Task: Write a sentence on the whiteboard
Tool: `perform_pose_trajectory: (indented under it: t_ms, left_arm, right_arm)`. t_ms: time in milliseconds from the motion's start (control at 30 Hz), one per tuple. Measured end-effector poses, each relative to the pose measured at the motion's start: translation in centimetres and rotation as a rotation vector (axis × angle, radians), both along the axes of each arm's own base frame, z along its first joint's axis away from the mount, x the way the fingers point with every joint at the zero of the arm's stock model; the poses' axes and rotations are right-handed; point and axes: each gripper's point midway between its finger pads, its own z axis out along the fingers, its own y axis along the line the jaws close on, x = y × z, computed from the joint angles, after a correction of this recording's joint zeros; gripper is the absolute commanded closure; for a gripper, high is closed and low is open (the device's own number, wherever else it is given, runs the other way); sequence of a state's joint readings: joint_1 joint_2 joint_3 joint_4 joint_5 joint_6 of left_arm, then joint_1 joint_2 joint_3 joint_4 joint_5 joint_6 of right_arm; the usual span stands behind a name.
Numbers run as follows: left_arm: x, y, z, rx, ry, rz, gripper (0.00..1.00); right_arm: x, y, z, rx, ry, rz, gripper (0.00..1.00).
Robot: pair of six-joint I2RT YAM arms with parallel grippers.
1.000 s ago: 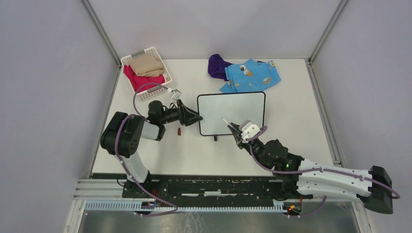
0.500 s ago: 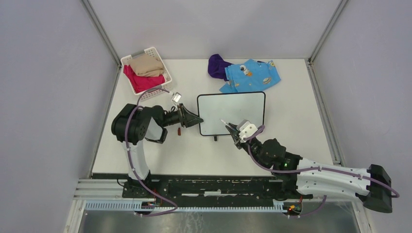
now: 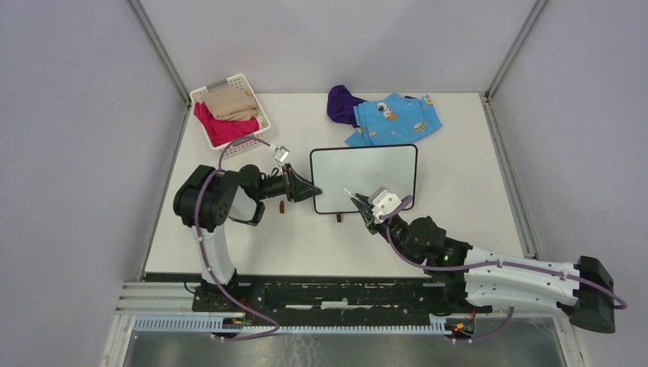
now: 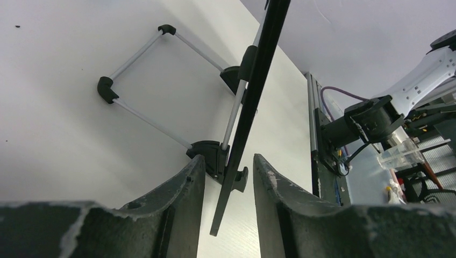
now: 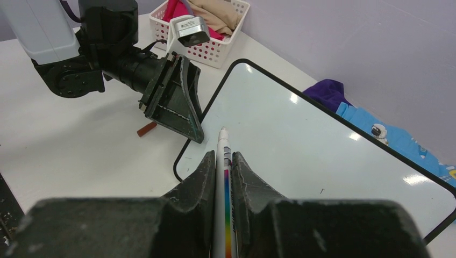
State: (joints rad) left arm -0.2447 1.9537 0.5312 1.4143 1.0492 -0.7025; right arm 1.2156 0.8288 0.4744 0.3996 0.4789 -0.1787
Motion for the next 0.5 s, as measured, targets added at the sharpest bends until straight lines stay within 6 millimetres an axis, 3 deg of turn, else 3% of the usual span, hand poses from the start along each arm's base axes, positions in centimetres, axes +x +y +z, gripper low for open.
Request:
perform_pose_trajectory:
  t_ms: [500]
  left_arm:
    - [-0.5, -0.3, -1.3, 0.065, -0.007, -0.017, 0.74]
  right_arm:
    - [-0.1, 0.4, -0.4, 0.007, 0.020, 0.009, 1.00]
